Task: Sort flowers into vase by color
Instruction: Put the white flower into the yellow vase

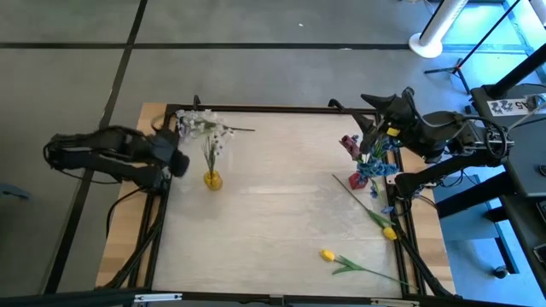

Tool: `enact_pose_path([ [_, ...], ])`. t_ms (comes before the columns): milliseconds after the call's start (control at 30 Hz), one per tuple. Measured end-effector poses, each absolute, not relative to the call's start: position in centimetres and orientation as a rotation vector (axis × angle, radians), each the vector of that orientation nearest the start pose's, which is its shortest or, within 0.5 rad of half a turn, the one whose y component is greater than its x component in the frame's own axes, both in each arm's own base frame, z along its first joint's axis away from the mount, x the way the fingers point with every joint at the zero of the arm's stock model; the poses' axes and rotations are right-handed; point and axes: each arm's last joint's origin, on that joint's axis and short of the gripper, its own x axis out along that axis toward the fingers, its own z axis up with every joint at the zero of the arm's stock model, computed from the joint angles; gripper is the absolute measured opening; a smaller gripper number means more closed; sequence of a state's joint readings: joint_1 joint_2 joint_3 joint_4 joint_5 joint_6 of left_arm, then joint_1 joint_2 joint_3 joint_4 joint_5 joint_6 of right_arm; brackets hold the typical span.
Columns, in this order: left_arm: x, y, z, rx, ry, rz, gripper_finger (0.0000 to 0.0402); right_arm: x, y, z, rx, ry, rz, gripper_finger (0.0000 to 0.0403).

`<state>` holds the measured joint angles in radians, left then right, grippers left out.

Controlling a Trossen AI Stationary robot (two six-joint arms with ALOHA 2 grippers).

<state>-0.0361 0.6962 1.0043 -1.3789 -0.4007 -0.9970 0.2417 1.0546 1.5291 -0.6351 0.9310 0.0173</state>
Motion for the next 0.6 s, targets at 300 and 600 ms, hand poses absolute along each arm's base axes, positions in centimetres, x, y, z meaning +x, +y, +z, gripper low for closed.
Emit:
enact_pose_path([
  [300, 7.9, 3.0, 40.2, -0.697, 0.342, 0.938, 0.0098, 16.5, 1.6, 49.2, -0.143, 0.114, -0.72, 0.0232],
  [600, 13.3, 6.0, 46.1, -0.489, -0.118, 0.851, 0.009, 16.7, 1.7, 49.4, -0.18, 0.111, -0.723, 0.0232],
])
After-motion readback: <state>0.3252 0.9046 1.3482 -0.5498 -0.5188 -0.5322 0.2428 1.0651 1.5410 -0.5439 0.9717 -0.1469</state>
